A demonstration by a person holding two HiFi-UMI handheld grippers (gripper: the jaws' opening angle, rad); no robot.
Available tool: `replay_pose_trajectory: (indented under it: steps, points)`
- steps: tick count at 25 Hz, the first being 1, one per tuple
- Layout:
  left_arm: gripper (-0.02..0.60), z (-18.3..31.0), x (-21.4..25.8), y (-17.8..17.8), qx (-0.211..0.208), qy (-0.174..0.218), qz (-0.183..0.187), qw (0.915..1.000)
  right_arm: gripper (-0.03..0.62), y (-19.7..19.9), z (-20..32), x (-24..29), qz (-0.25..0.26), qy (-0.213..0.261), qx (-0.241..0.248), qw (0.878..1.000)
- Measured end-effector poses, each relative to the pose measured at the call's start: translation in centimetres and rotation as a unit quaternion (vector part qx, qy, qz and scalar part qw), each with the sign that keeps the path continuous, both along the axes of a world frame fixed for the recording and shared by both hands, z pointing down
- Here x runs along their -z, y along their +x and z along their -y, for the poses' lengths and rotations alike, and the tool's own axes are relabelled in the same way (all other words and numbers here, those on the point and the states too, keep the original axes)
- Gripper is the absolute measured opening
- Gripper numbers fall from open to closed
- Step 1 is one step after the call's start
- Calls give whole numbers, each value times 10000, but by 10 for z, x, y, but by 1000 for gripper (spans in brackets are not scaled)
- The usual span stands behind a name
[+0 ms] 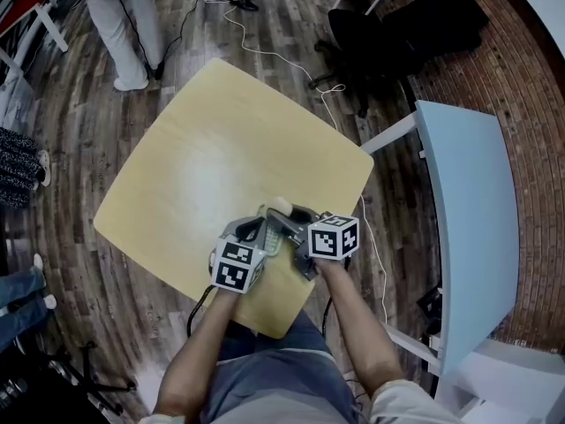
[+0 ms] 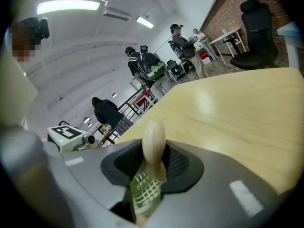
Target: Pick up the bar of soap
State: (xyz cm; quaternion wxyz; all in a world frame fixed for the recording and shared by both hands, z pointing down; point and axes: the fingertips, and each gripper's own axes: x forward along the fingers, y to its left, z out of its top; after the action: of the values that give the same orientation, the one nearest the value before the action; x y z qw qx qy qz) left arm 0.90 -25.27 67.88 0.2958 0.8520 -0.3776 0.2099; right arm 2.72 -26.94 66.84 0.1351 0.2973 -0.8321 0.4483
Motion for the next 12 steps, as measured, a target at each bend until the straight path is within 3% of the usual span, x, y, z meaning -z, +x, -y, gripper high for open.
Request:
replay_pose_trajectory:
  steps: [12]
  points:
    - [3, 1, 0, -6, -4, 35, 96, 9999, 114, 5, -11, 1, 118, -205, -89, 9997]
